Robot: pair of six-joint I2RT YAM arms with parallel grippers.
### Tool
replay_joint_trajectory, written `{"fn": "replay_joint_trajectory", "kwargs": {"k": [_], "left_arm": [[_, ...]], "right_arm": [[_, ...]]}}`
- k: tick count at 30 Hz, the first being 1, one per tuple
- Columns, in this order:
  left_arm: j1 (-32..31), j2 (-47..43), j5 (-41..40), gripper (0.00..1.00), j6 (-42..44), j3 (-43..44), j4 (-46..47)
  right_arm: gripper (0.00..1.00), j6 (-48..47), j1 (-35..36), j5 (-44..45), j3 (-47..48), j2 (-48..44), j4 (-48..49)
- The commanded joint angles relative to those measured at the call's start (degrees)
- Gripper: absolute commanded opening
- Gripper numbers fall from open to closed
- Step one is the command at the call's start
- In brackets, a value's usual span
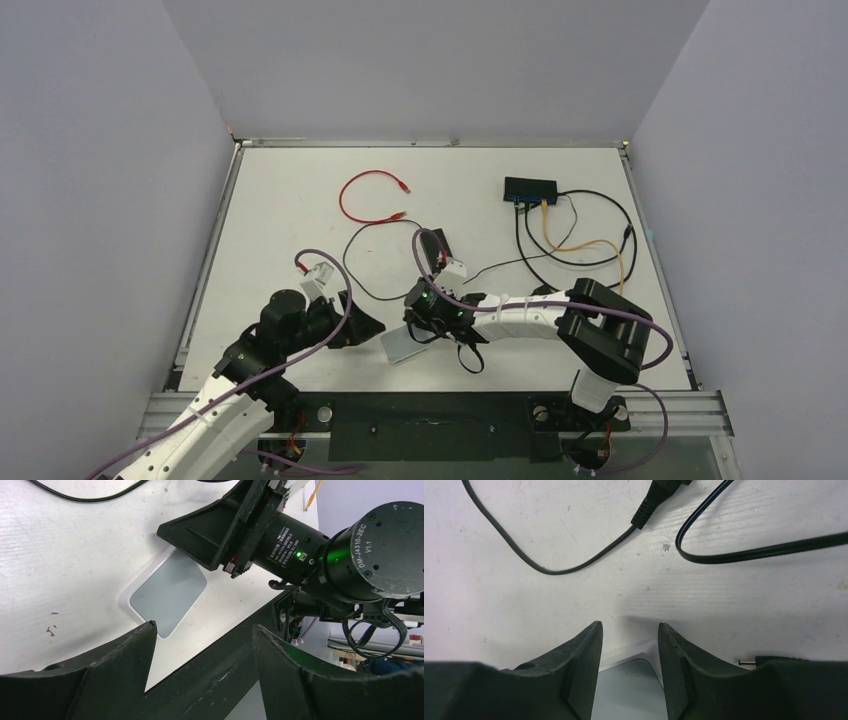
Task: Insert the plug into the switch port
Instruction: Move the switch port to the center of the board.
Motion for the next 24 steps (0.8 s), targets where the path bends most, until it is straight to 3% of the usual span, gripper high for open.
{"fn": "replay_joint_trajectory", "kwargs": {"k": [1, 6, 13, 24], "left_arm": [[0.4, -0.1, 0.4, 0.68, -0.5, 0.9, 0.5], [0.4, -0.1, 2.0, 0.68, -1.2, -0.8, 0.7], [0.4, -0.4, 3.5, 0.68, -3.8, -5.3, 2.7], [0.3, 8.9, 8.7, 0.67, -9.1, -12.3, 17.8]], "right_arm": [[0.42, -0.5, -0.3, 6.4, -0.7, -5.2, -0.3], [0.42, -5.4, -1.5, 12.3, -2.9, -11.3, -4.0], [0.42, -12.6, -1.9, 13.7, -5.5, -16.3, -8.3], [0.36, -16.2, -0.4, 5.8, -10.2, -13.9, -6.6]]}}
